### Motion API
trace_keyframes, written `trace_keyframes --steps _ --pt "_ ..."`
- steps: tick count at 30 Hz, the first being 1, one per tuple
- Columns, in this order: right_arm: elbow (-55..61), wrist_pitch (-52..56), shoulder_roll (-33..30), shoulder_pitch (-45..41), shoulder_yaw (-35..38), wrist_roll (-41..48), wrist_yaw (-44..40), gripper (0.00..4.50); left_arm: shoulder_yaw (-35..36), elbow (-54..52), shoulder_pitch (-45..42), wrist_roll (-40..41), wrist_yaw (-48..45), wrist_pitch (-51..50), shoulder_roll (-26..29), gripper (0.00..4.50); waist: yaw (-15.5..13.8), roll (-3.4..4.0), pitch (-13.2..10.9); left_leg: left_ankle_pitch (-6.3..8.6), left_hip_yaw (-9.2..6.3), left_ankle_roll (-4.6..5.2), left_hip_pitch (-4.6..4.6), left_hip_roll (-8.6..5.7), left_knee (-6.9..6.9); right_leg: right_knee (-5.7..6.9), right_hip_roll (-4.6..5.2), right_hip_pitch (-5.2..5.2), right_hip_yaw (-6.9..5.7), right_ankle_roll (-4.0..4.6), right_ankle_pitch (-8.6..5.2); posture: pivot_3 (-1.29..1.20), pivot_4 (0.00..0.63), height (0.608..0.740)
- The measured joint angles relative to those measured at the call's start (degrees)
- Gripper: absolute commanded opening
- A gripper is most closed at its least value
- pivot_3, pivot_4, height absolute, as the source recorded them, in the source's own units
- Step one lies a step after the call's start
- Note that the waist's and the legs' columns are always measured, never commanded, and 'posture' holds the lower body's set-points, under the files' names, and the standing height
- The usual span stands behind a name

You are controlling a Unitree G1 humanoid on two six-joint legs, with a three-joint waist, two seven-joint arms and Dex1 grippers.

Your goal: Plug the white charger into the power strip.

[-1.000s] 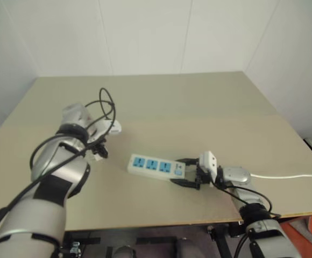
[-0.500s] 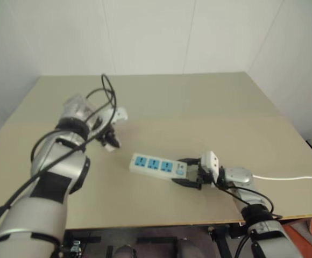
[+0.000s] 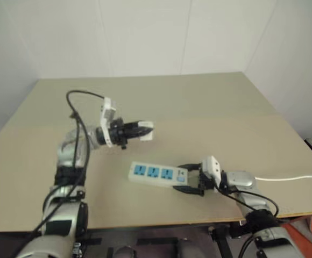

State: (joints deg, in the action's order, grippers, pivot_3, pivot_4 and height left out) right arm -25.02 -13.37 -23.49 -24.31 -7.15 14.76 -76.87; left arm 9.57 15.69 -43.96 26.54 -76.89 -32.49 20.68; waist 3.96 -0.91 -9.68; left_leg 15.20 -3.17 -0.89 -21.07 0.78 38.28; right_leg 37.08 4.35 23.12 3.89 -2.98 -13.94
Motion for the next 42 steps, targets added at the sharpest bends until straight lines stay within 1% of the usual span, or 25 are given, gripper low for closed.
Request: trace_keyframes --steps 3,6,8,10,12,15,20,26,30,35,42 --pt "-1.02 -0.33 0.85 -1.22 -1.42 -0.27 -0.79 3.41 -0.84 -3.73 2.52 3.2 1.01 -3.35 -0.19 1.01 0.06 0.0 0.03 0.0 0.0 0.0 0.03 0.01 0.0 -0.02 -0.01 -0.01 0.0 0.0 0.0 0.0 0.15 0.74" --pt "-2.81 -1.3 1.74 -2.42 -1.88 -0.71 -1.5 3.41 -1.4 -4.4 4.33 6.56 1.89 -7.47 -0.18 1.01 0.28 -0.01 0.03 0.0 -0.01 0.0 0.08 0.03 -0.01 -0.03 -0.06 -0.01 0.0 0.0 0.0 0.0 0.15 0.74" --pt "-4.51 -1.75 2.4 -3.66 -2.45 -1.13 -2.17 3.41 -1.43 -6.13 6.42 8.44 1.75 -7.78 -0.08 1.01 0.47 -0.01 0.06 0.0 0.02 0.0 0.15 0.05 -0.04 -0.04 -0.08 -0.02 0.03 0.01 0.0 0.0 0.15 0.74" --pt "-6.16 -2.47 3.28 -4.72 -2.82 -1.55 -2.43 3.41 -2.16 -8.13 9.58 9.39 0.45 -6.42 0.04 1.01 0.63 -0.03 0.08 0.0 0.03 0.0 0.25 0.06 -0.09 -0.07 -0.08 -0.08 0.05 0.01 0.0 0.0 0.15 0.74" --pt "-7.93 -3.07 4.31 -5.69 -2.82 -1.87 -2.43 3.41 -3.39 -10.65 13.95 9.23 -1.85 -0.95 0.03 1.01 0.88 -0.05 0.09 0.0 0.06 -0.01 0.31 0.07 -0.12 -0.14 -0.08 -0.09 0.06 0.02 0.0 0.0 0.15 0.74" --pt "-9.51 -3.58 4.84 -6.5 -2.72 -2.16 -2.52 3.41 -6.12 -11.48 16.86 7.48 -4.06 4.58 0.52 1.01 0.72 -0.12 0.14 -0.01 0.06 -0.02 0.39 0.06 -0.12 -0.26 -0.06 -0.18 0.06 0.05 0.01 0.0 0.15 0.74" --pt "-10.22 -3.78 4.93 -6.5 -2.68 -2.21 -2.6 3.41 -8.03 -10.88 17.14 6.26 -5.1 9.16 1.24 1.01 0.56 -0.13 0.14 0.01 0.07 0.0 0.92 0.06 -0.24 -0.41 -0.07 -0.76 0.05 0.08 -0.01 0.0 0.15 0.74" --pt "-10.21 -3.75 4.69 -6.5 -2.67 -2.17 -3.22 3.41 -9.8 -3.1 15.25 4.13 -9.3 14.46 2.94 1.01 0.38 -0.13 0.14 0.01 0.06 0.0 0.89 0.05 -0.24 -0.43 -0.07 -0.75 0.04 0.08 -0.02 0.0 0.15 0.74" --pt "-10.2 -3.73 4.69 -6.51 -2.73 -2.18 -3.31 3.41 -10.25 1.61 12.98 3.07 -11.62 17.08 2.94 1.01 0.32 -0.13 0.14 0.01 0.06 0.01 0.89 0.05 -0.24 -0.43 -0.08 -0.75 0.04 0.08 -0.02 0.0 0.15 0.74" --pt "-10.09 -3.72 4.72 -6.5 -2.91 -2.22 -3.34 3.41 -10.3 4.41 12.09 2.91 -11.8 17.59 1.82 1.01 0.33 -0.13 0.14 0.01 0.06 0.01 0.88 0.06 -0.24 -0.43 -0.08 -0.73 0.04 0.08 -0.02 0.0 0.15 0.74" --pt "-10.02 -3.69 4.72 -6.49 -3.01 -2.24 -3.32 3.41 -10.85 6.14 12.08 2.26 -13.37 21.14 1.6 1.01 0.31 -0.13 0.14 0.02 0.05 0.02 0.88 0.06 -0.24 -0.43 -0.08 -0.73 0.04 0.08 -0.02 0.0 0.15 0.74"
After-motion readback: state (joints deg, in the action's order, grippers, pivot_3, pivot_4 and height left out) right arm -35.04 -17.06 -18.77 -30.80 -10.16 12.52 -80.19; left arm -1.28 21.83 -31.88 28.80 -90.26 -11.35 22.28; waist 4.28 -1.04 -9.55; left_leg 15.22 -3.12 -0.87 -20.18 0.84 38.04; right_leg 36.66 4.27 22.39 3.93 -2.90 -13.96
